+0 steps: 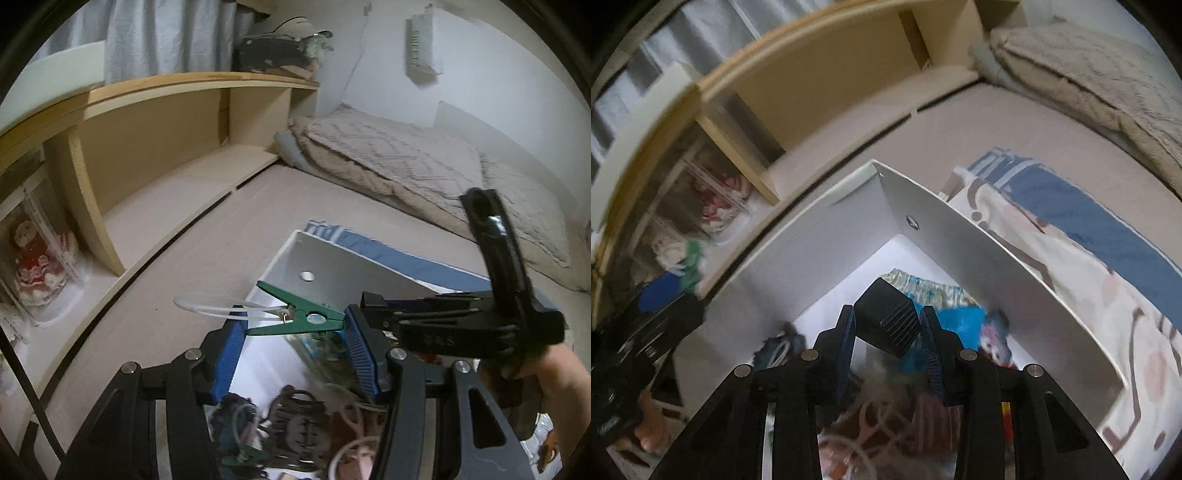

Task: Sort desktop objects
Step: 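Lower the black cube into the white box and open the right gripper, then open left gripper to drop the green clothespin into the white box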

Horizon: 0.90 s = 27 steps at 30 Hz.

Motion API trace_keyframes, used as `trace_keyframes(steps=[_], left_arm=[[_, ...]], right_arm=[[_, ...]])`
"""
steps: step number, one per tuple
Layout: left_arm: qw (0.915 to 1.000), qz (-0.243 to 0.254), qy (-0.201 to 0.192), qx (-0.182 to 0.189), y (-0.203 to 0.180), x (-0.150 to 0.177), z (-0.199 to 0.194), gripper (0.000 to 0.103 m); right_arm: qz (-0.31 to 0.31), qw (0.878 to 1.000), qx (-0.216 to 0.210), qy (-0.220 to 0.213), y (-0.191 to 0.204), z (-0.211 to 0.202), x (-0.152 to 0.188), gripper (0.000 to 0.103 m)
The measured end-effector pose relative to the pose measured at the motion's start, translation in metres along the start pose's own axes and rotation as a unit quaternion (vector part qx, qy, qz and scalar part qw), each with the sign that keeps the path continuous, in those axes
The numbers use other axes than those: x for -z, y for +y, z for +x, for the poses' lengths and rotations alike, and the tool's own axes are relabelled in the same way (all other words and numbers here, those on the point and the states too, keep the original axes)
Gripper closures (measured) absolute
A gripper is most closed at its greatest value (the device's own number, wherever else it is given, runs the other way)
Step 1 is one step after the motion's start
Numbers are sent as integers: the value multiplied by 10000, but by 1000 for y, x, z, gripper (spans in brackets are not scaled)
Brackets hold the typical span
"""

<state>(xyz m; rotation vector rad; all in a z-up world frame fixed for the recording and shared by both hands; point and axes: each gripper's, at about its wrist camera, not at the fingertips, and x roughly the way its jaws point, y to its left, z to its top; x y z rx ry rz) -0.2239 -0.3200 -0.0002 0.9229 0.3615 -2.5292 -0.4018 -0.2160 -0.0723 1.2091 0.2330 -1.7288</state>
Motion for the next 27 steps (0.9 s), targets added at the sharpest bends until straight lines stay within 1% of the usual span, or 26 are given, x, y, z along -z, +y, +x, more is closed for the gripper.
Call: trace_keyframes(steps=[4, 8, 12, 14, 18, 19, 20, 21, 24, 26, 27], left_arm=[[9997, -173, 161, -70, 9, 2, 6, 49], [9987, -338, 294, -250, 13, 9, 6, 49], [9979, -514, 348, -174, 14, 7, 16, 49], [9977, -561, 380, -78, 12, 5, 22, 49], [9977, -548, 394, -20, 11, -2, 29, 49], [9977, -547, 397, -10, 11, -3, 31, 49], [9977, -544, 402, -15, 12, -5, 33, 49], [9977, -546, 395, -9, 12, -5, 33, 49], [9978, -524, 407, -9, 14, -7, 36, 49], [9977, -470, 485, -15, 14, -8, 41, 49], [9975, -446, 539, 40, 14, -8, 45, 49]], right_arm=[[96, 9996, -47, 263, -5, 25, -10, 67], [208, 9978, 23, 630, -13, 52, -20, 67], [151, 9968, 156, 766, -13, 61, -29, 67], [125, 9968, 274, 740, -13, 61, -32, 67], [132, 9974, 238, 666, -14, 56, -35, 67], [133, 9976, 218, 640, -14, 54, -35, 65], [139, 9979, 186, 602, -14, 52, -35, 54], [144, 9981, 167, 574, -14, 50, -35, 45], [84, 9990, 74, 435, -12, 37, -31, 45], [32, 9996, 45, 281, -11, 22, -25, 45], [21, 9997, 48, 229, -7, 19, -23, 45]])
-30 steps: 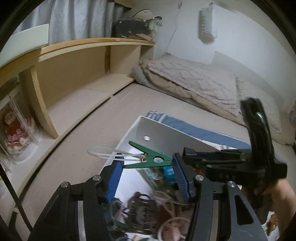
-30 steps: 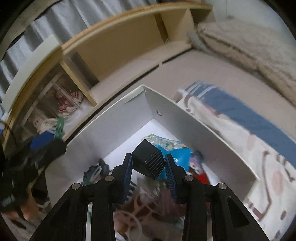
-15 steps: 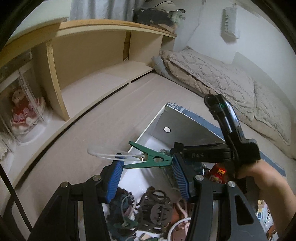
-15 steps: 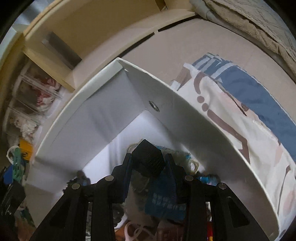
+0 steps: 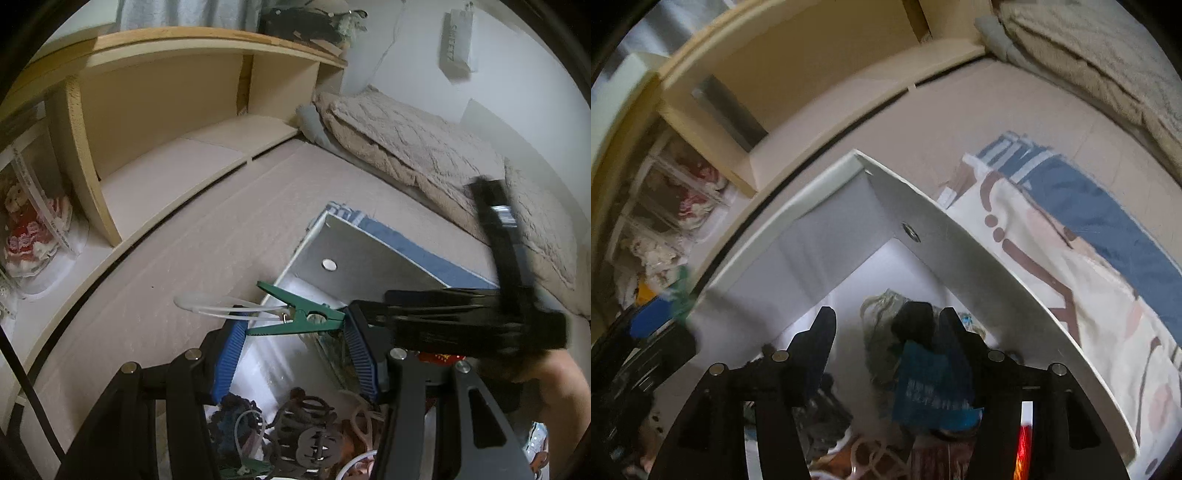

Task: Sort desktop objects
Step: 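Open left gripper to drop the green clothespin into the white box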

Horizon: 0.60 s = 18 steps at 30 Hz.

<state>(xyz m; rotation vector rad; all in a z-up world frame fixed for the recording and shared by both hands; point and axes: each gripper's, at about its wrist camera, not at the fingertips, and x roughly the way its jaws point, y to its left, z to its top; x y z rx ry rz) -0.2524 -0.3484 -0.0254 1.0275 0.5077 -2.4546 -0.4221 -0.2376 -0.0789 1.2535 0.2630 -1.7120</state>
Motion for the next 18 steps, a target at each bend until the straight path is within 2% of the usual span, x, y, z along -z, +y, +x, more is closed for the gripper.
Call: trace_keyframes(steps=[9, 13, 18], left_arm=[[9965, 362, 728, 169, -23, 11, 32, 49], [9953, 368, 882, 173, -25, 15, 42, 49], [9914, 339, 1257, 154, -27, 24, 51, 49]], right_arm=[[-92, 9977, 401, -540, -5, -72, 61, 45], [54, 9965, 420, -715, -5, -90, 84, 45], [202, 9957, 267, -865, 3, -105, 103, 45]])
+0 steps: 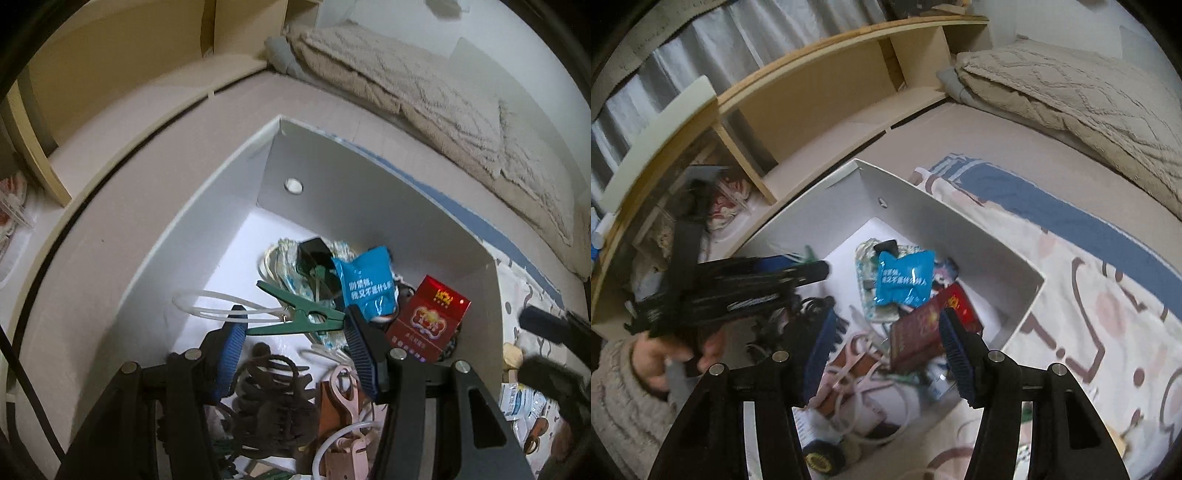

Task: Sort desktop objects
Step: 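Open left gripper to drop the green clothespin into the white box, then lift both grippers up and away from the white box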

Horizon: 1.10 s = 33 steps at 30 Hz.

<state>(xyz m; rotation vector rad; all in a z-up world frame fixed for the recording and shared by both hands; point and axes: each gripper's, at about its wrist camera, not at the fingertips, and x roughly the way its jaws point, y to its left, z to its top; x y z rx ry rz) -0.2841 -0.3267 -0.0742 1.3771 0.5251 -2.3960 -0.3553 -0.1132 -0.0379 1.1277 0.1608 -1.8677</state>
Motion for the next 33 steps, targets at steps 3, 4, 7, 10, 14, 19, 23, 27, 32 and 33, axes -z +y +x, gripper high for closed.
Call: trace_keyframes(steps=[3, 4, 7, 10, 14, 19, 23, 27, 32, 33], left_arm=[[9996, -16, 237, -128, -1, 0, 9, 49], [9994, -34, 298, -166, -1, 0, 11, 49], [9989, -98, 446, -133, 2, 0, 17, 48], [9984, -203, 509, -117, 7, 1, 18, 26], [9986, -354, 376, 69, 14, 2, 8, 26], [9990, -369, 138, 207, 12, 7, -11, 25], [9990, -288, -18, 354, 8, 12, -29, 24], [9990, -65, -155, 409, -6, 9, -44, 18], [9977, 37, -493, 473, -12, 13, -75, 11], [9972, 34, -568, 487, -12, 15, -82, 9]], right_arm=[[38, 10000, -48, -79, 5, -6, 6, 45], [59, 9999, -63, -107, 4, -9, 8, 45], [173, 9997, -128, -152, 3, -14, 13, 45], [250, 9995, -88, -192, 2, -18, 19, 45], [395, 9988, -77, -279, -1, -27, 29, 45], [537, 9976, -41, -444, -3, -39, 37, 45], [580, 9962, 21, -652, 0, -51, 42, 45], [465, 9948, 179, -883, 8, -65, 46, 45], [349, 9931, 298, -1083, 20, -82, 52, 40], [350, 9926, 298, -1123, 22, -85, 53, 36]])
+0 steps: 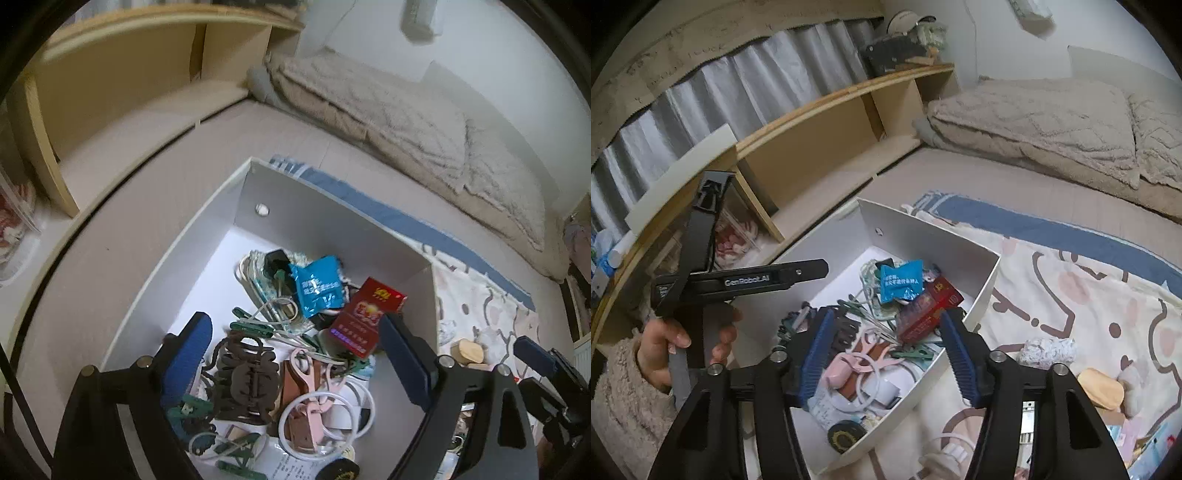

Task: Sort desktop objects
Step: 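Lift both grippers up and away from the white box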

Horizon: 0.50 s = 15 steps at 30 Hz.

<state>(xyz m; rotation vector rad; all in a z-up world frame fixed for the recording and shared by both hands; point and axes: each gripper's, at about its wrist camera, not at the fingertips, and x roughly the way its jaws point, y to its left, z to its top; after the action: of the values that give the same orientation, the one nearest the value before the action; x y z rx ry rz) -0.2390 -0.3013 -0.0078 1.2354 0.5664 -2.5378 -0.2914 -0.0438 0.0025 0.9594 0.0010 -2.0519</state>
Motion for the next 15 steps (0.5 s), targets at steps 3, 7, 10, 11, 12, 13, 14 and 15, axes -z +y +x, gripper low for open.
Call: trace_keyframes(steps=[3, 7, 10, 11, 12, 13, 14, 15], left_arm=[[9998, -11, -215, 59, -4, 3, -20, 7], [9988, 49, -494, 54, -11, 9, -44, 3], [9978, 103, -652, 71, -15, 15, -61, 1], [9974, 136, -711, 72, -16, 17, -68, 1], [9968, 176, -776, 62, -17, 19, -74, 1], [9963, 212, -833, 44, -19, 22, -79, 1], [9957, 263, -890, 29, -21, 24, -85, 1], [9951, 318, -940, 12, -23, 27, -90, 1]], right_arm=[[-73, 9998, 61, -154, 8, -12, 3, 32], [-186, 9985, 294, -424, 18, -28, 7, 9], [-160, 9977, 362, -552, 24, -41, 9, 2], [-154, 9974, 395, -585, 25, -44, 9, 1], [-154, 9971, 425, -611, 27, -47, 10, 0], [-160, 9968, 450, -636, 29, -51, 10, 0], [-171, 9966, 461, -655, 31, -55, 12, 0], [-177, 9965, 468, -676, 33, -58, 13, 0]])
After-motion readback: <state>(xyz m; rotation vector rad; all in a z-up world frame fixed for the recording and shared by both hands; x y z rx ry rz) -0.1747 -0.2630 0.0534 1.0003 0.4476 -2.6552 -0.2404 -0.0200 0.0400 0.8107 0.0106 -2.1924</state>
